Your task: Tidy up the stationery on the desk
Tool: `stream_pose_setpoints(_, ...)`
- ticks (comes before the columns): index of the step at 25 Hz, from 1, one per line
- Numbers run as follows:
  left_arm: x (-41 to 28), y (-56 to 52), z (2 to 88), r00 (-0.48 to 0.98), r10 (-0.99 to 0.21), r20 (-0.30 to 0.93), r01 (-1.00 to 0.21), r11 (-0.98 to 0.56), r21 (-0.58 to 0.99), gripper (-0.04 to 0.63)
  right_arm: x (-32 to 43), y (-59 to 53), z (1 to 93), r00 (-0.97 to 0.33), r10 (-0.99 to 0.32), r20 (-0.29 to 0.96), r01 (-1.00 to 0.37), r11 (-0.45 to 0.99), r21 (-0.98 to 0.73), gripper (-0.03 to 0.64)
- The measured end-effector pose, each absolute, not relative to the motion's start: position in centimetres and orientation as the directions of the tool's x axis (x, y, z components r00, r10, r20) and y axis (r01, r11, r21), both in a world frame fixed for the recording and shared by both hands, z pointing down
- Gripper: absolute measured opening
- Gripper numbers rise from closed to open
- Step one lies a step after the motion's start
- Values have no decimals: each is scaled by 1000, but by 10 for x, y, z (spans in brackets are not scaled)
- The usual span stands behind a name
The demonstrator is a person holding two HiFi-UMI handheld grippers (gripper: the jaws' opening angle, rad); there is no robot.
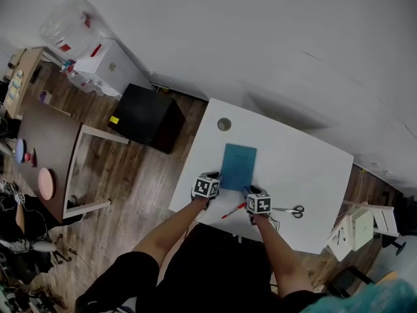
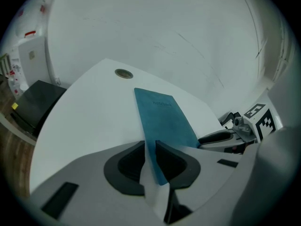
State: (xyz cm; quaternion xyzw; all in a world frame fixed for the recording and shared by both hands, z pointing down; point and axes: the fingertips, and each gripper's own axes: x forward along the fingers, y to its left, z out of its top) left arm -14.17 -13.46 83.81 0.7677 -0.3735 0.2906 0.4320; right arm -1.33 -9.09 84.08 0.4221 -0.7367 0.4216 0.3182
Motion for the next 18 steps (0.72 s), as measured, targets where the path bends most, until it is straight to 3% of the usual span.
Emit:
stream_pose_setpoints(9,-198,-141,837,517,-380,767,-856,-256,449,71,-80,-76,835,-507,-312,804,-849,342,-402,134)
stream_pose_setpoints(18,-217,-135,838,535,-360,765,-842,-298,449,71,-98,-75,841,-489,-312,815,-859,333,-389,133)
